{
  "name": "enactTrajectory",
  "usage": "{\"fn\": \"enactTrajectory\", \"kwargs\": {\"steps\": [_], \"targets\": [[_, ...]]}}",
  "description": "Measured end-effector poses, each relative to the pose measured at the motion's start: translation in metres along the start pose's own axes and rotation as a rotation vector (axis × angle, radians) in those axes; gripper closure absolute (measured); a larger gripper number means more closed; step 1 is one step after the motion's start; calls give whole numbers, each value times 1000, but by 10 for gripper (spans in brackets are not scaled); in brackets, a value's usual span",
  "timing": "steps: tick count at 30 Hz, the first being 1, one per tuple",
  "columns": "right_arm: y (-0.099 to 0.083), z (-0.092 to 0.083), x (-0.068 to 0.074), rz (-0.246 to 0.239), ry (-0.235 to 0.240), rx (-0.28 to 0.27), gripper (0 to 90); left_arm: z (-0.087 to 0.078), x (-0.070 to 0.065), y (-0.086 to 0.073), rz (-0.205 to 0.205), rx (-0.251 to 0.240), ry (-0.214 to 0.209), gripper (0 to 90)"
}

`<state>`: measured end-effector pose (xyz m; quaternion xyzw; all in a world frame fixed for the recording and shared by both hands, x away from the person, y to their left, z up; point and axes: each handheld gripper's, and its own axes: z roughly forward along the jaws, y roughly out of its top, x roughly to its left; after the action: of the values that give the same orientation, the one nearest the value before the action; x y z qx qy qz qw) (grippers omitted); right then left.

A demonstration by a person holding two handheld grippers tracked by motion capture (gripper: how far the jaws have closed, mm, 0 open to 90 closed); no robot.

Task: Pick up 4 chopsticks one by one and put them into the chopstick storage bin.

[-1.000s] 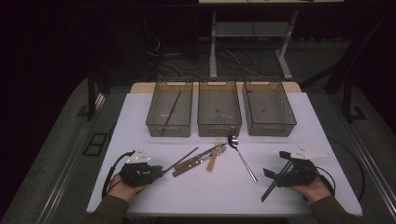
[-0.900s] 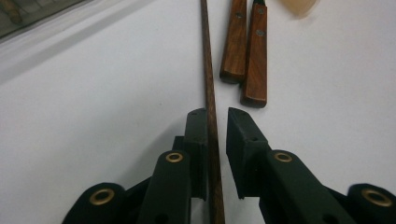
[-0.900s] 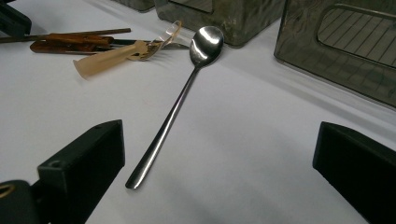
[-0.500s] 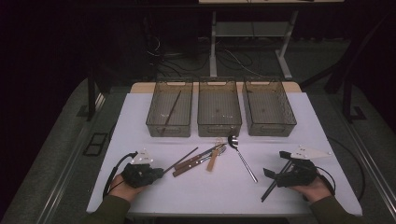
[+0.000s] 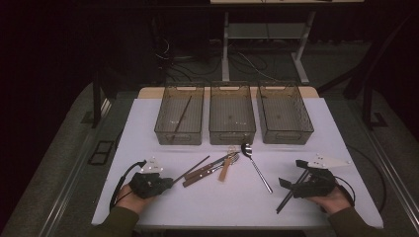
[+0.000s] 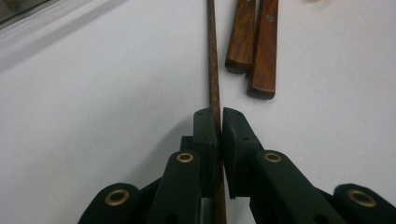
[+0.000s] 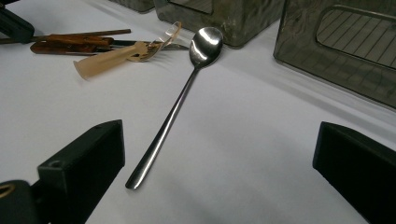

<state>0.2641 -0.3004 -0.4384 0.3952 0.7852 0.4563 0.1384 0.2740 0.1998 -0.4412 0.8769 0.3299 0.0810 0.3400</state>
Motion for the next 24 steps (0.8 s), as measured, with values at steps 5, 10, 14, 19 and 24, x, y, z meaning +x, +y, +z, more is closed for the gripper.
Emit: {"fn": "enactTrajectory", "kwargs": {"steps": [5,10,14,19,24], "targets": [[0,0,0,1,0,0,24,0,0,0,0,0,0,841],[0,0,0,2,0,0,24,-1,1,1,0,-4,13,841],[0,0,0,1,0,1,24,-4,1,2,7,-7,22,841],[0,0,0,6,-2,2,24,-6,1,5,11,-25,30,841],[0,0,0,5,-2,3,24,-9,0,9,18,-43,29,841]]}}
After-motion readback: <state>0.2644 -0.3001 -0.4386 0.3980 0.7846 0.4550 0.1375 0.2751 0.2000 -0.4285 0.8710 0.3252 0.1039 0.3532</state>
